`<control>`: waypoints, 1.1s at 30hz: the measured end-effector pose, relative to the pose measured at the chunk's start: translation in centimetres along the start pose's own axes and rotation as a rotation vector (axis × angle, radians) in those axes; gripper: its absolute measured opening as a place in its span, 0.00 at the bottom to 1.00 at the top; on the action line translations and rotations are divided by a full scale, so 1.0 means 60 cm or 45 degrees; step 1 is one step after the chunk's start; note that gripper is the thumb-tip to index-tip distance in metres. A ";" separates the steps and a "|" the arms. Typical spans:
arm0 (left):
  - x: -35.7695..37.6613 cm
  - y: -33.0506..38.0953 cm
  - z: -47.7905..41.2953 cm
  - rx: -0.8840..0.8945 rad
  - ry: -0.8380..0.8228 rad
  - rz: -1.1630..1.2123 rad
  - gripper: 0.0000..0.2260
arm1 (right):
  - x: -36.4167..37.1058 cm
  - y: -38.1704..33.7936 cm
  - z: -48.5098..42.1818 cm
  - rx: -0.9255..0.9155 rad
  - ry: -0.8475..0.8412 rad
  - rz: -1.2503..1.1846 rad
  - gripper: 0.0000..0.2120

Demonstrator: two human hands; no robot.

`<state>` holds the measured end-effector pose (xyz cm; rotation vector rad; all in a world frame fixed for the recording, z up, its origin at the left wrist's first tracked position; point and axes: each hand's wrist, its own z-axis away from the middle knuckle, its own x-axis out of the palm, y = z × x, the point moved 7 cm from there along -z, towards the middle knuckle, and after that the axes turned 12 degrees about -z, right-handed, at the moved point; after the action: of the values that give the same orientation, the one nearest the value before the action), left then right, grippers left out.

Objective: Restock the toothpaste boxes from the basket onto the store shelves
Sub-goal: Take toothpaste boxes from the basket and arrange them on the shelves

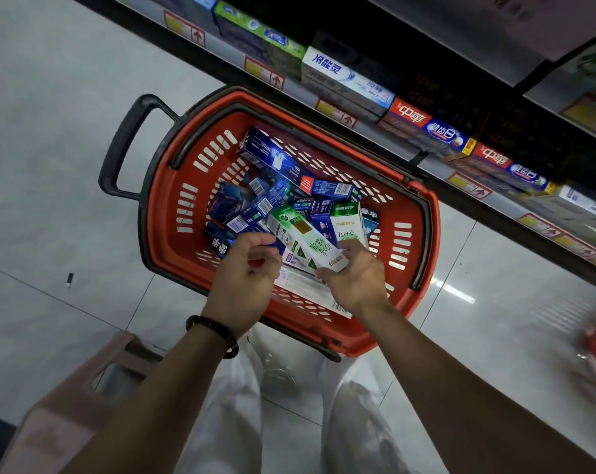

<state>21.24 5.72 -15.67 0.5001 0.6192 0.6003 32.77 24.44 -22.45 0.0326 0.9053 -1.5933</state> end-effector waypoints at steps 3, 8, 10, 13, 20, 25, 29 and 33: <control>0.011 0.005 0.006 -0.019 -0.039 -0.014 0.12 | -0.010 0.004 0.026 0.053 0.018 -0.099 0.31; 0.032 0.013 0.022 -0.050 -0.124 -0.104 0.14 | -0.041 -0.016 0.092 -0.026 0.068 -0.243 0.27; 0.038 0.021 0.031 -0.044 -0.161 -0.176 0.15 | -0.052 -0.028 0.119 -0.083 0.105 -0.307 0.27; 0.041 0.040 0.048 -0.045 -0.185 -0.238 0.18 | -0.069 -0.051 0.152 -0.132 0.143 -0.369 0.27; 0.023 0.108 0.088 -0.102 -0.102 0.060 0.17 | -0.114 -0.125 0.215 -0.211 0.197 -0.434 0.26; -0.017 0.194 0.132 0.039 -0.023 0.100 0.12 | -0.164 -0.195 0.259 -0.263 0.204 -0.497 0.25; -0.056 0.262 0.175 0.100 -0.029 0.208 0.11 | -0.225 -0.262 0.304 -0.317 0.189 -0.580 0.23; -0.092 0.336 0.230 0.199 -0.091 0.238 0.09 | -0.286 -0.320 0.355 -0.342 0.134 -0.646 0.22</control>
<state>19.40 13.19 8.14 0.7291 0.5569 0.7109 30.64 25.83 10.87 -0.3283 1.2738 -1.9301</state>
